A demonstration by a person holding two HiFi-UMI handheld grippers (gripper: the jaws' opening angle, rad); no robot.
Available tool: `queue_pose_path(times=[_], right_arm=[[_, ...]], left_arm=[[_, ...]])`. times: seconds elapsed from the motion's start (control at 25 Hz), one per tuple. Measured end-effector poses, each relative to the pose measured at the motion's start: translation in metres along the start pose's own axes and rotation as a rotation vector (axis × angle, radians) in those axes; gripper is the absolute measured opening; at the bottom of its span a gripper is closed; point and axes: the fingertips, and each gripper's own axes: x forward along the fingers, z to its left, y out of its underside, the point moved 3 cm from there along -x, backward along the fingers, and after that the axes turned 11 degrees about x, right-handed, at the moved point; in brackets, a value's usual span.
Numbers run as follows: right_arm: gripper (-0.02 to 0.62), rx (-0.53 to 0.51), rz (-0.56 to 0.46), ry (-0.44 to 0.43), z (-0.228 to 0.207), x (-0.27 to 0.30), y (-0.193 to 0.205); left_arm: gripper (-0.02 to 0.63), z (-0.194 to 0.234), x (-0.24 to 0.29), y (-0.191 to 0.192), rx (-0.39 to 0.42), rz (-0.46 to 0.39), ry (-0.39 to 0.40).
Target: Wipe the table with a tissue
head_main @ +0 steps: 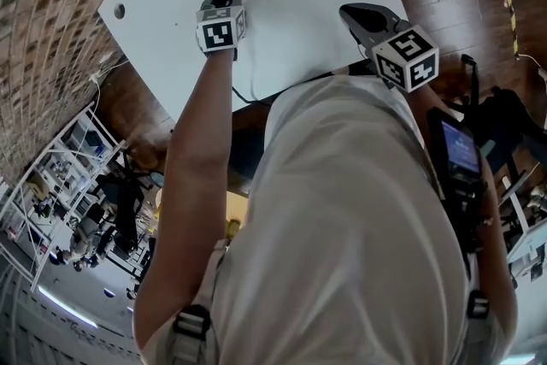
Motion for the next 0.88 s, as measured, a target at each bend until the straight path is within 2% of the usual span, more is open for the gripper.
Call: queue_pose_path(times=[0.24, 0.44, 0.72, 0.88], right_arm=[[0.008, -0.001, 0.001, 0.001, 0.001, -0.002, 0.002], [0.008, -0.002, 0.003, 0.003, -0.003, -0.008, 0.004], [0.008, 0.008, 0.003, 0.008, -0.013, -0.011, 0.003], [0.008, -0.005, 0.008, 0.004, -0.011, -0.011, 0.003]], left_arm=[[0.015, -0.002, 0.001, 0.000, 0.094, 0.033, -0.011], [0.015, -0.020, 0.007, -0.006, 0.186, 0.051, -0.023], [0.014, -0.035, 0.010, -0.009, 0.160, 0.033, 0.022], [0.014, -0.046, 0.007, -0.012, 0.102, 0.015, 0.005]])
